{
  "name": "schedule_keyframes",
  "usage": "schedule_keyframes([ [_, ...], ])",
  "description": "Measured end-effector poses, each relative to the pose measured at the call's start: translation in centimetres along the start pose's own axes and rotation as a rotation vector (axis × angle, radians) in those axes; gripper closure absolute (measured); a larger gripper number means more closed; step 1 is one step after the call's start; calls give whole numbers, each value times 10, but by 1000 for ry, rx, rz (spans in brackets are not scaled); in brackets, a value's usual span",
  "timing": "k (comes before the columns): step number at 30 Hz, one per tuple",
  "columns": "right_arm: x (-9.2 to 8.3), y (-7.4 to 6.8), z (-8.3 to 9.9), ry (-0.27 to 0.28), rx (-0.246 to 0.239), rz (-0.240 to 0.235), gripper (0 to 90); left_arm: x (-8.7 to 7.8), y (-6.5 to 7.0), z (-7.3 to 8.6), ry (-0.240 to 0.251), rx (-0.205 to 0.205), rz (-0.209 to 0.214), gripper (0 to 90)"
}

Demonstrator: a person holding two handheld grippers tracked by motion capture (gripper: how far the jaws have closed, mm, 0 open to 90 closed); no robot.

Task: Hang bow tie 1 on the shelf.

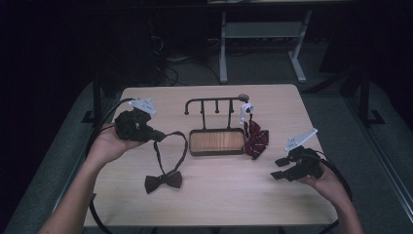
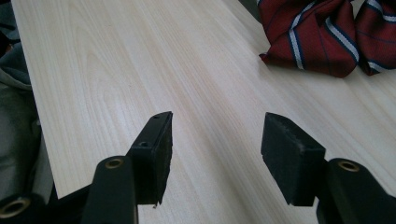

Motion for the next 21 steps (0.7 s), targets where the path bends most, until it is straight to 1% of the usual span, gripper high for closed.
schedule_keyframes([
  [7, -1, 0, 1, 9, 5, -8, 423, 0, -5, -7, -12, 8, 1, 900],
  [11, -2, 1, 1, 11, 11, -8, 408, 0, -7, -11, -4, 0, 2, 900],
  [13, -1, 1, 1, 13, 11, -7, 403, 0, -9, -12, -9, 3, 5, 900],
  [14, -1, 1, 1, 13, 12, -8, 403, 0, -9, -13, -7, -5, 7, 900],
  [18, -1, 2, 1, 13, 7, -8, 397, 0, -11, -15, -9, -6, 9, 900],
  [20, -1, 2, 1, 15, 7, -12, 396, -1, -12, -16, -18, 5, 7, 900],
  [21, 0, 3, 1, 13, 7, -14, 396, -1, -12, -17, -14, 2, 5, 900],
])
Point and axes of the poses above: each handheld gripper's, and its own axes: x roughly forward along the jaws, z roughly out of its underside, y roughly to its right, the point moved 4 cm from there along x, roughly forward along the jaws, and after that the axes turned 9 degrees about -y, right-handed, at the moved point
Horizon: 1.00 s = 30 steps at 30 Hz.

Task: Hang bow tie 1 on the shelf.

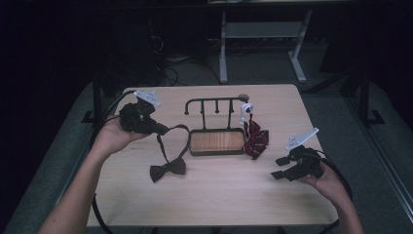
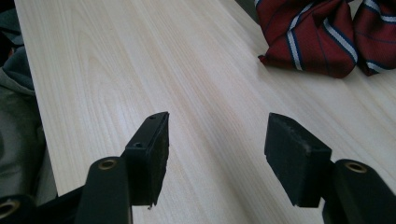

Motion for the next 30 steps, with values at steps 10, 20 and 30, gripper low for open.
schedule_keyframes([
  [10, -1, 1, 1, 3, 1, 4, 395, -6, -7, -10, -3, -4, -11, 900],
  [20, -2, 0, 1, 3, -6, 9, 396, -5, -13, -17, -2, -11, -10, 900],
  [30, -2, -1, 1, 5, -2, 5, 396, -10, -18, -26, -4, -20, -19, 900],
])
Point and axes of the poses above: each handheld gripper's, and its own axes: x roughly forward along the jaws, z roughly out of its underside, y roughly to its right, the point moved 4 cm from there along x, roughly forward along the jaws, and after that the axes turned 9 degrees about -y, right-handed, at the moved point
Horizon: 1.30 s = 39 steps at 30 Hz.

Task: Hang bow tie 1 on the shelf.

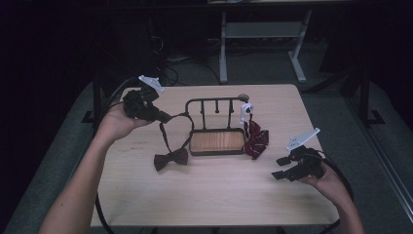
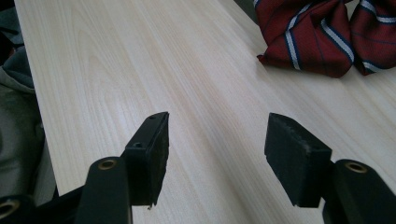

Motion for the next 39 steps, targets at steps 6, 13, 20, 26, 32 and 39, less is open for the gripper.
schedule_keyframes([
  [6, 0, 0, 0, -3, -5, 4, 396, -1, -4, -4, -2, -10, -7, 900],
  [13, 0, -1, -1, -2, -9, 1, 396, 0, -14, -7, -4, -39, -10, 900],
  [20, 0, 0, -1, -2, -14, 4, 396, 2, -21, -10, -17, -62, -13, 900],
  [26, -1, 0, 0, 1, -11, -2, 396, 7, -25, -14, -32, -67, -21, 900],
  [32, -2, 0, 0, 5, -17, 2, 396, 13, -31, -14, -50, -83, -23, 900],
  [39, -2, 0, -1, 6, -15, 4, 396, 16, -34, -14, -58, -102, -31, 898],
])
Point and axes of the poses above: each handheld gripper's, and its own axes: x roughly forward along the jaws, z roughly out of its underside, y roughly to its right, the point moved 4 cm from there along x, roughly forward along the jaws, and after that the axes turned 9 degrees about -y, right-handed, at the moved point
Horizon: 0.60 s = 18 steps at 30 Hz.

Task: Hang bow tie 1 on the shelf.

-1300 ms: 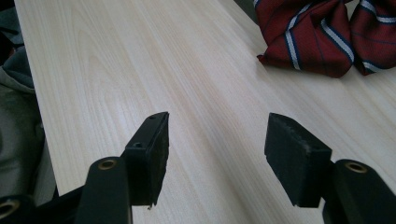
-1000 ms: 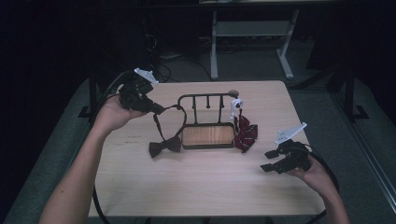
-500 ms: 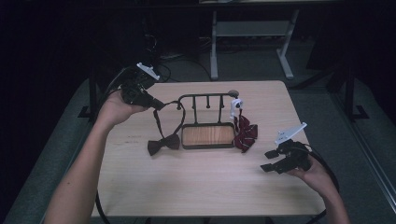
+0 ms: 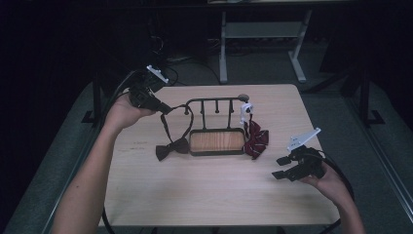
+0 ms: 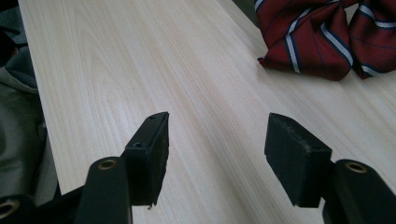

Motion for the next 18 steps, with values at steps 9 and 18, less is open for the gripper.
schedule_keyframes([
  [9, -2, 1, -1, 6, 2, 1, 396, 6, -4, -2, -18, -12, -4, 895],
  [18, -4, 1, 0, 13, 5, 4, 396, 9, -5, -4, -23, -26, -28, 823],
])
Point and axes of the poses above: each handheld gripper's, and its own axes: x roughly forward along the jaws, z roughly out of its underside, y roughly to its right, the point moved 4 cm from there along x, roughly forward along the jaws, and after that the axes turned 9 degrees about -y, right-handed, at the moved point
